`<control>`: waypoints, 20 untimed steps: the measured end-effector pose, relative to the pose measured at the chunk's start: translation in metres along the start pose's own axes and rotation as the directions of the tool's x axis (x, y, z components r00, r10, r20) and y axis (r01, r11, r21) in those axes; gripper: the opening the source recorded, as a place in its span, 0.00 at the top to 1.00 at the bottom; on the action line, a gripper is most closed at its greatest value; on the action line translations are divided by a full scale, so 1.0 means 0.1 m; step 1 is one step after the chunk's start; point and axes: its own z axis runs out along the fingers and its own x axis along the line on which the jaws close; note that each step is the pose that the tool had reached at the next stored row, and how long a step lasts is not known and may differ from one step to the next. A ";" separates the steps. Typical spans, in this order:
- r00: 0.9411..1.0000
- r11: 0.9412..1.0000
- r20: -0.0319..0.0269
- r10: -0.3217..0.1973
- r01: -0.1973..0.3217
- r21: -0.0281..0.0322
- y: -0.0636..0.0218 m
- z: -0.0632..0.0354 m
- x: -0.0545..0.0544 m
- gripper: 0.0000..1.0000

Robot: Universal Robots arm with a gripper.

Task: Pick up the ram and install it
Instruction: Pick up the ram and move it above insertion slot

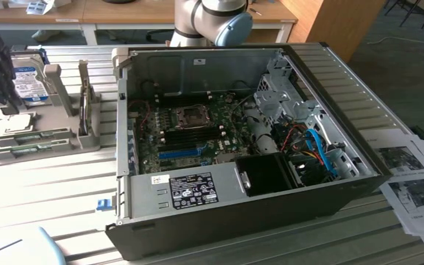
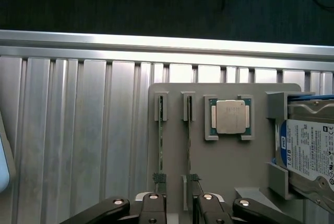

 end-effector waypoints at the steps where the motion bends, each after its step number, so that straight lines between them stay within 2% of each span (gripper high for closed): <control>1: 1.000 1.000 0.000 0.000 0.000 0.000 0.000 0.000 0.01 0.71; 13: 1.000 1.000 0.000 0.000 0.000 -0.001 0.003 0.001 0.12 0.71; 20: 1.000 1.000 0.000 0.000 0.000 0.000 0.003 0.005 0.13 0.71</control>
